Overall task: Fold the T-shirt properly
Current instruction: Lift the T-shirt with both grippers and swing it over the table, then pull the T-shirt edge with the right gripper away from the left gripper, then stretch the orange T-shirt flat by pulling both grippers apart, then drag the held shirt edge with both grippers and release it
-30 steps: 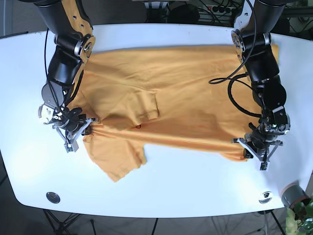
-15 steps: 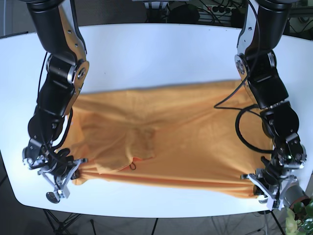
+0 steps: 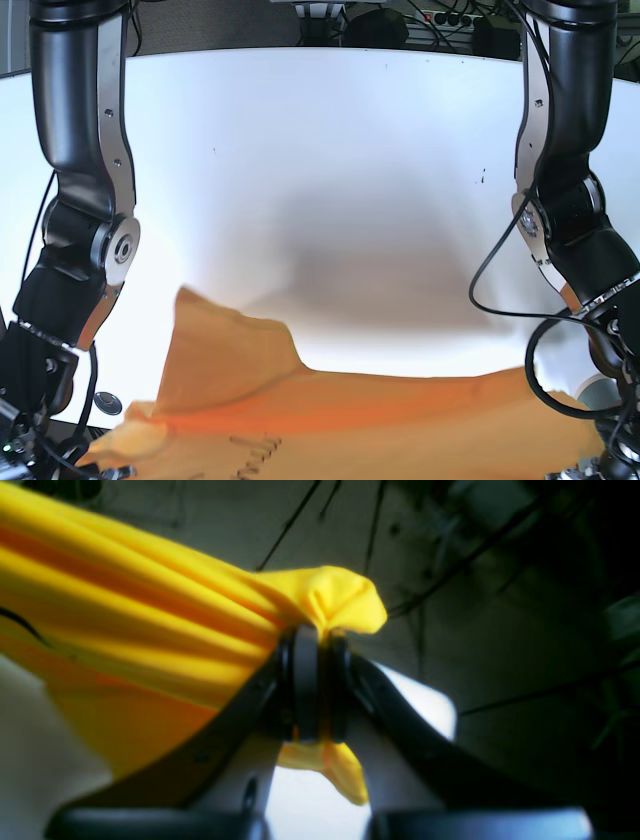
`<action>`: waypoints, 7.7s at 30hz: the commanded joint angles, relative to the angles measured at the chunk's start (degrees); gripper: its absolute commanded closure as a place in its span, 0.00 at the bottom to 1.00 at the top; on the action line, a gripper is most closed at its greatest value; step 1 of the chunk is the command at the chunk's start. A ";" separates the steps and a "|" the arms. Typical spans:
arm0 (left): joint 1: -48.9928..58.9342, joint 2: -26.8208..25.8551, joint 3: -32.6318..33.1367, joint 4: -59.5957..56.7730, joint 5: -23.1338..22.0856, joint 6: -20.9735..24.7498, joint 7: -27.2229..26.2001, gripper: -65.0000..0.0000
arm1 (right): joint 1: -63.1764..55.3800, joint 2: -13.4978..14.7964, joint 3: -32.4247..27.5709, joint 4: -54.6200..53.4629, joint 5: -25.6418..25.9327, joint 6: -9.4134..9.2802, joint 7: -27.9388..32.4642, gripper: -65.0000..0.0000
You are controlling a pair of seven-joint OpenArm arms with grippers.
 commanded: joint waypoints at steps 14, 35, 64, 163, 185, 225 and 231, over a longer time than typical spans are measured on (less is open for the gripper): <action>16.41 -3.78 -0.74 21.79 1.97 -3.03 3.07 1.00 | -20.48 0.60 0.44 31.93 -2.70 -1.04 -12.79 0.97; 57.38 -1.41 -8.39 34.63 1.97 -10.16 2.72 1.00 | -53.54 -7.22 6.68 41.77 8.29 -1.04 -10.42 0.83; 64.68 -5.54 -18.15 34.10 2.41 -13.98 2.81 1.00 | -51.60 -11.00 -23.03 14.78 8.64 -1.04 8.31 0.26; 67.93 -4.93 -10.58 22.32 -5.24 -13.98 8.96 0.65 | -76.04 10.54 4.31 14.61 21.13 -1.04 19.65 0.97; 64.94 -9.06 -29.13 17.04 -46.21 -13.98 21.18 0.25 | -75.51 8.69 6.33 26.21 21.13 -1.04 11.82 0.97; 79.62 2.28 -13.93 32.60 -20.72 -13.98 7.91 0.36 | -65.67 6.93 9.93 19.97 17.79 -1.04 8.04 0.22; 84.19 2.28 -13.66 32.25 -15.09 -13.98 -1.32 0.43 | -66.11 6.85 12.31 15.66 17.96 -1.04 8.66 0.22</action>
